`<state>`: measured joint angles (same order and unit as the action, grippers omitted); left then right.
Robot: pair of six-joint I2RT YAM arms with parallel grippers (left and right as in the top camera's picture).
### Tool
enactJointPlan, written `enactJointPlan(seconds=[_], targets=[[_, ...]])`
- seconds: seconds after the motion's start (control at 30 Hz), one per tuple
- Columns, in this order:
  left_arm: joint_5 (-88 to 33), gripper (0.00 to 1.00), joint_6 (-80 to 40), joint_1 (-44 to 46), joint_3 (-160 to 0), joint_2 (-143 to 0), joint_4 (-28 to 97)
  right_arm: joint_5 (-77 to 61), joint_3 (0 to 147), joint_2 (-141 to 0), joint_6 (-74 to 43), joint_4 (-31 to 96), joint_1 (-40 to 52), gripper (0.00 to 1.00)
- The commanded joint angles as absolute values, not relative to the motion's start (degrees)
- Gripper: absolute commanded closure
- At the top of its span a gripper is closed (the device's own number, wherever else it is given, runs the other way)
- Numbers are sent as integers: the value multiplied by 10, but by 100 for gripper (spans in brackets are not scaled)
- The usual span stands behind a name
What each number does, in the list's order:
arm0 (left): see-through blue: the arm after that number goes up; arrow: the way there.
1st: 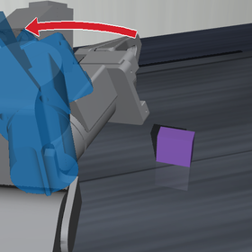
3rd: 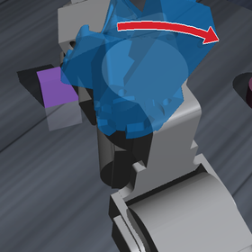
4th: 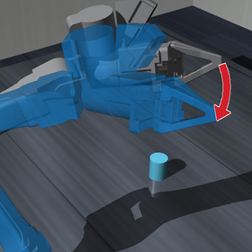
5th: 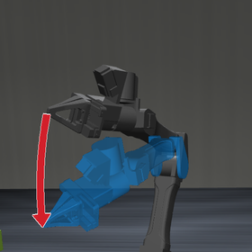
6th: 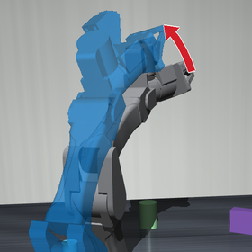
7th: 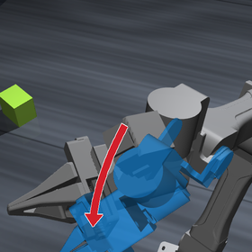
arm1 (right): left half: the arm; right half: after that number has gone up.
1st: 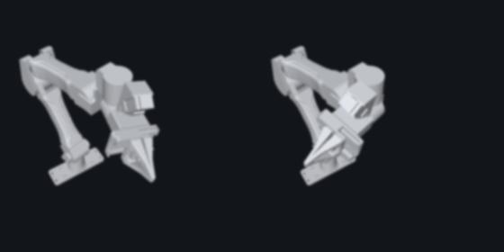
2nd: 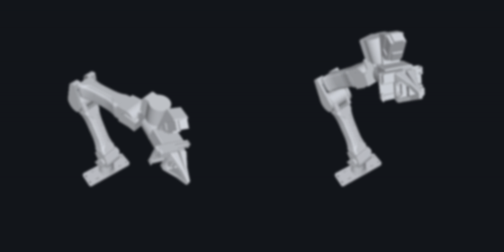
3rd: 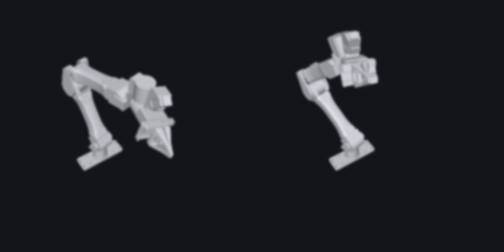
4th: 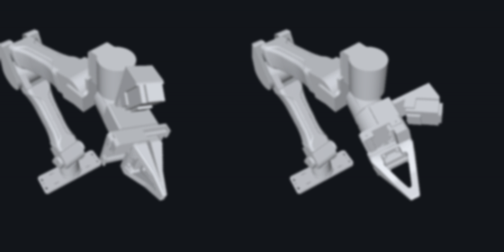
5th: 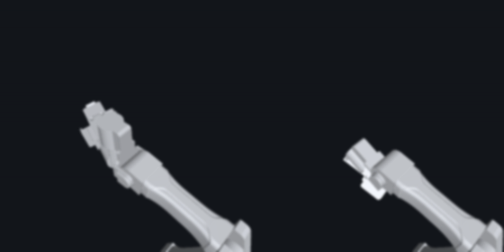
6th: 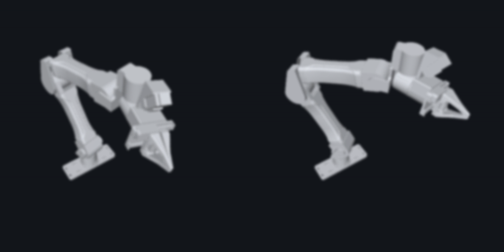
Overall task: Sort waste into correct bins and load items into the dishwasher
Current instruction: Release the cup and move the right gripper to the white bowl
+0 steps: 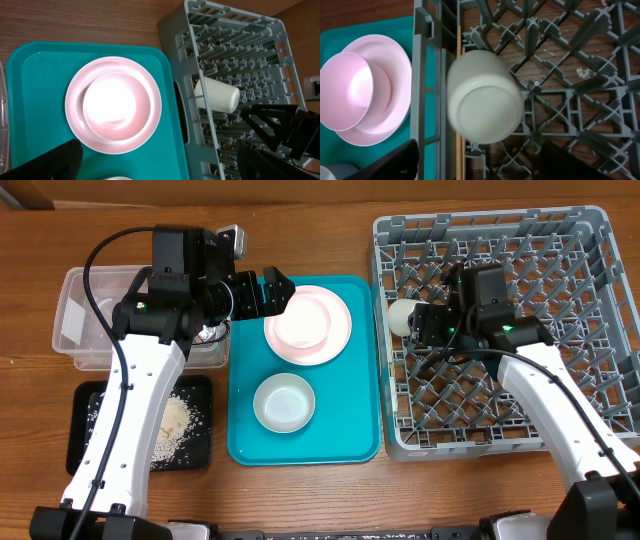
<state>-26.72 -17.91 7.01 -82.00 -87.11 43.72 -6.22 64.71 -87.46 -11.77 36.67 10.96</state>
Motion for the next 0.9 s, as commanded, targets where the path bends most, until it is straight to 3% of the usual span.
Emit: enactJointPlan(seconds=[0.0,0.17,0.23,0.27,0.33,0.47,0.6,0.87], targets=[[-262,0,-182,67,-818,-870,437,-67,653,-878,-115,362,112,21],[-262,0,-182,67,-818,-870,437,-68,653,-878,-115,347,112,22],[-262,0,-182,67,-818,-870,437,-81,653,-878,-115,333,112,33],[-262,0,-182,67,-818,-870,437,-92,653,-878,-115,328,112,47],[-262,0,-182,67,-818,-870,437,-106,653,-878,-116,326,112,62],[-262,0,-182,67,-818,-870,437,-106,648,-878,-120,335,112,78],[-262,0,-182,67,-818,-870,437,-106,642,-882,-120,330,112,85],[-262,0,-182,67,-818,-870,437,-106,642,-906,-120,311,112,86]])
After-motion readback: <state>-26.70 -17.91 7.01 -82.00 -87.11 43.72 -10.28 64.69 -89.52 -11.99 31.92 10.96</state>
